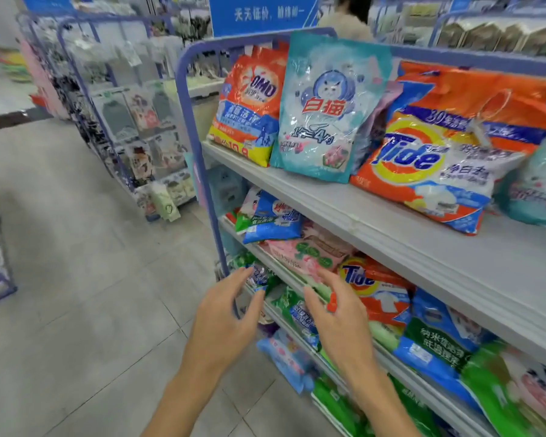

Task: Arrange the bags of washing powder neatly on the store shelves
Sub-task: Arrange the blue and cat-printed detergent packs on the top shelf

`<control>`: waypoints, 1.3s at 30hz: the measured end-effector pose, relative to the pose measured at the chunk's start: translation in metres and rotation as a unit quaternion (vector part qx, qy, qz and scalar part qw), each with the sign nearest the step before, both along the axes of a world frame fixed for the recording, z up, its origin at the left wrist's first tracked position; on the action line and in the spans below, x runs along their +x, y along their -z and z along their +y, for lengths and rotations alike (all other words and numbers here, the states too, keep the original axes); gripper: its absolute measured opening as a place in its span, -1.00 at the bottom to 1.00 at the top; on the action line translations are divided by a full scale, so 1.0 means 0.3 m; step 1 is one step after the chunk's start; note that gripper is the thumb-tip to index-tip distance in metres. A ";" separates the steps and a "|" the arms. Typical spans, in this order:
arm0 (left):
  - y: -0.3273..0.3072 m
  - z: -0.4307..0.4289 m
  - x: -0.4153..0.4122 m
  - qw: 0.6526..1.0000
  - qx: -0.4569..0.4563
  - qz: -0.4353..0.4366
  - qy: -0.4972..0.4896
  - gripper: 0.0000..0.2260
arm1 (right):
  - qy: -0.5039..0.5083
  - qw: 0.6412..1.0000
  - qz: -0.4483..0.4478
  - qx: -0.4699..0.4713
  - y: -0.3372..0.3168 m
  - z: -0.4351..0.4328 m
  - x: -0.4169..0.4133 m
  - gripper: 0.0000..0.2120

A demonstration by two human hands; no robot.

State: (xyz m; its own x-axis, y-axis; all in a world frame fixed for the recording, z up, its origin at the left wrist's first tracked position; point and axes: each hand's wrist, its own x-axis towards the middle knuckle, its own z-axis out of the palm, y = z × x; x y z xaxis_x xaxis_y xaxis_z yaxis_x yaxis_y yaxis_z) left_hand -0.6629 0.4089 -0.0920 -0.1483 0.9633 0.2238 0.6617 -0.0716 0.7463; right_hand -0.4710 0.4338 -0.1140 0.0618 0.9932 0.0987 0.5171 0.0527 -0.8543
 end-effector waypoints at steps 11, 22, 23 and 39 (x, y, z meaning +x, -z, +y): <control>0.129 0.402 -0.230 0.999 -0.017 -0.031 0.030 -0.65 | 0.033 0.995 -0.050 -0.076 0.076 0.358 -0.196 -0.51; 0.453 0.991 -0.389 0.987 -0.112 0.010 0.116 -0.45 | 0.217 0.949 -0.194 -0.119 0.308 0.794 -0.397 -0.35; 0.474 1.045 -0.379 0.986 -0.111 0.011 0.123 -0.45 | 0.242 0.941 -0.208 -0.114 0.325 0.828 -0.389 -0.36; 0.523 1.361 -0.247 0.918 -0.272 -0.273 0.090 -0.33 | 0.206 0.962 -0.015 -0.181 0.309 1.120 -0.299 -0.73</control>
State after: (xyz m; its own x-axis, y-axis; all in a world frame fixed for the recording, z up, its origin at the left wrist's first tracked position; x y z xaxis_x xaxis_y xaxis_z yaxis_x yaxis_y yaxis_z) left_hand -0.7370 0.8173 -0.2489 0.0774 0.9302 -0.3587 0.1929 0.3390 0.9208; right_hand -0.5608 0.7697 -0.2068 0.4598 0.8547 -0.2410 0.4554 -0.4599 -0.7623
